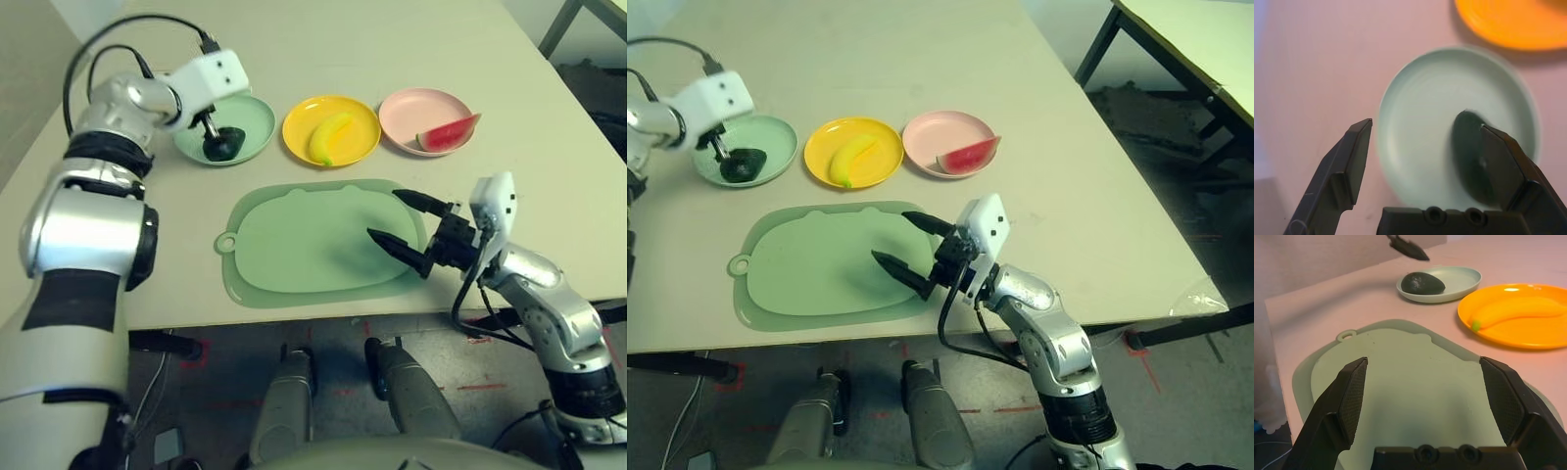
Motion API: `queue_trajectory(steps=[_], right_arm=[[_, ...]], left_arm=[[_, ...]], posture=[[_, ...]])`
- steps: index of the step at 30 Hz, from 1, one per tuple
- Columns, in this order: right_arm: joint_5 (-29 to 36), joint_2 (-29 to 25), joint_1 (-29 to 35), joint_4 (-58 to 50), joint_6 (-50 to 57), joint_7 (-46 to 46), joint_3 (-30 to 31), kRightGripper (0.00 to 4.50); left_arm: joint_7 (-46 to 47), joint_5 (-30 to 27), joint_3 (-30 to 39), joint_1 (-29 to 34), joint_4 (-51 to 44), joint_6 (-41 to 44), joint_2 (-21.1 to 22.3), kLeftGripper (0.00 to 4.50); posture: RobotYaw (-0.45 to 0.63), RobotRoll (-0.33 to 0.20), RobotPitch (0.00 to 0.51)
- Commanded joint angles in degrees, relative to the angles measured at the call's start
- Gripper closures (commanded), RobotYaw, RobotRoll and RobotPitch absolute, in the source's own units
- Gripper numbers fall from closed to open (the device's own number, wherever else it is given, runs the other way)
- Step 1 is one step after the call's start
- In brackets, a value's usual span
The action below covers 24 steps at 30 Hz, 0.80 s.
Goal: Place the fruits into color-matched plates.
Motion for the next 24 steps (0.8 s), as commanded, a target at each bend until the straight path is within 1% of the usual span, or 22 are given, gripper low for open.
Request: queue_trajectory(steps=[1, 4, 6, 10, 12, 14, 19, 24], right_arm=[[-0.69, 0.28, 0.61, 1.8, -1.83, -0.16, -1.02, 0.0], [-1.57, 0.54, 1.4, 3.85, -4.58, -2.09, -4.17, 0.0], [-2.3, 0.29, 1.77, 5.07, -6.07, -2.52, -5.32, 0.0], [-2.49, 0.78, 3.08, 8.94, -8.71, -5.8, -11.2, 0.0], [-2.59, 0.81, 2.95, 10.59, -9.85, -7.04, -13.23, 0.0], [-1.92, 0.89, 2.83, 12.05, -10.72, -8.1, -15.78, 0.0], [-0.17, -1.63, 4.14, 14.57, -11.96, -6.35, -21.07, 0.0], [-1.05, -2.76, 3.74, 20.1, -14.36, -5.3, -23.15, 0.0]], left_arm=[[-5.56, -5.76, 5.85, -0.08, -0.34, 4.26, 2.11, 0.02], [-8.37, -12.03, 12.26, 2.94, -1.54, 7.09, 5.07, 0.02], [-9.36, -14.91, 14.99, 5.18, -2.83, 8.18, 6.08, 0.02], [-9.82, -23.58, 22.96, 14.91, -8.31, 11.17, 7.34, 0.02], [-8.94, -27.4, 26.14, 20.23, -13.18, 13.3, 6.84, 0.02], [-7.51, -31.0, 28.99, 27.04, -20.46, 15.81, 5.93, 0.02], [0.67, -38.76, 36.11, 45.46, -41.91, 23.7, 1.71, 0.02], [7.1, -42.41, 39.18, 56.85, -53.88, 27.59, -1.9, 0.02]], posture=[[-0.18, 0.0, 0.201], [-0.16, 0.0, 0.201], [-0.15, 0.0, 0.205], [-0.12, 0.0, 0.207], [-0.11, 0.0, 0.211], [-0.1, 0.0, 0.213], [-0.08, 0.0, 0.218], [-0.06, 0.0, 0.22]])
